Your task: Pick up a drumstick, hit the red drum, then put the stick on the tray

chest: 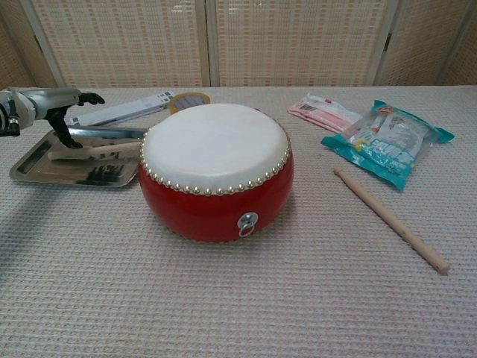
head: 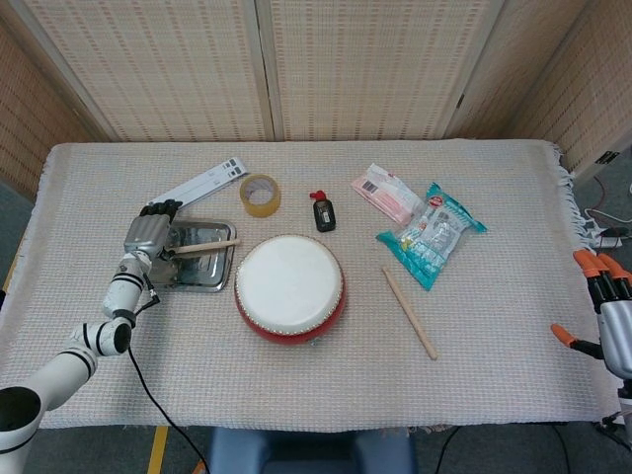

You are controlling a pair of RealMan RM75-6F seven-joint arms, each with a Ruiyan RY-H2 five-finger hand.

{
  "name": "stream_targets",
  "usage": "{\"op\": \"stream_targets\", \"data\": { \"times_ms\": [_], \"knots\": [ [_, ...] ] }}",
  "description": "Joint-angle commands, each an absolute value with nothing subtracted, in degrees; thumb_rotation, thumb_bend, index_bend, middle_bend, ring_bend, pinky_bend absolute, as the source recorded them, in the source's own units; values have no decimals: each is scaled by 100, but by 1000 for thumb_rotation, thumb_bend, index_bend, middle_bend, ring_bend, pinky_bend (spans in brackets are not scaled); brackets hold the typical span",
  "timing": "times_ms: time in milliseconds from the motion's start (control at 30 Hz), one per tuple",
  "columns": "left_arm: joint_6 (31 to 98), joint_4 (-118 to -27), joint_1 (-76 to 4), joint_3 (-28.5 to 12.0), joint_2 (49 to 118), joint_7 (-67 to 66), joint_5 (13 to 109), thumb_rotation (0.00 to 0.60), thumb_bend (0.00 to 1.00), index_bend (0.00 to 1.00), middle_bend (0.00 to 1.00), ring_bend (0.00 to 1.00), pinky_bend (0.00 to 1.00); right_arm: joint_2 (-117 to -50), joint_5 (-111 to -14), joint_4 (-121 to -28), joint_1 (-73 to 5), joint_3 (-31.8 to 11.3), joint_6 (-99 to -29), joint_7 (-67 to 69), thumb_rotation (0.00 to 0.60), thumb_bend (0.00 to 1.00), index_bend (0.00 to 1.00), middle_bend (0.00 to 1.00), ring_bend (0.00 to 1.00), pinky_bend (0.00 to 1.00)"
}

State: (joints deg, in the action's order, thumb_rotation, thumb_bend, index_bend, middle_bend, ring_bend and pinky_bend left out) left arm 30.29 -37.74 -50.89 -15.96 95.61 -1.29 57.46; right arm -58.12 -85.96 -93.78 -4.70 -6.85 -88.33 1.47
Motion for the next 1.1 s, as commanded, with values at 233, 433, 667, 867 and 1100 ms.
{"op": "stream_targets", "data": {
  "times_ms": [233,433,667,867,1100],
  "knots": [
    [3749,-4584,-4783,-1865,9034,323,5817,600,237,0,0,0,25,-5762,-8583,-9396,-452,-685,-8844,175,600,92,54,90,46,204],
    [4629,-5884,-4193,-1912,8272,261,5791,600,278,11,12,0,46,-5602,-8524,-9478,-469,-674,-8700,408,600,93,61,90,46,203],
    [6224,-7488,-3156,-1642,7652,-335,5725,600,311,90,61,0,65,-5498,-8635,-9358,-562,-553,-8382,952,600,93,126,90,41,196],
    [7327,-8819,-2299,-1051,7139,-985,6061,600,311,110,66,0,63,-5586,-8992,-9162,-625,-435,-8401,1235,600,93,128,89,13,137],
    [8369,-9365,-1610,-607,7113,-1115,6722,600,311,107,65,0,58,-5723,-9109,-9103,-659,-293,-8294,1289,600,93,85,77,0,41]
  ]
}}
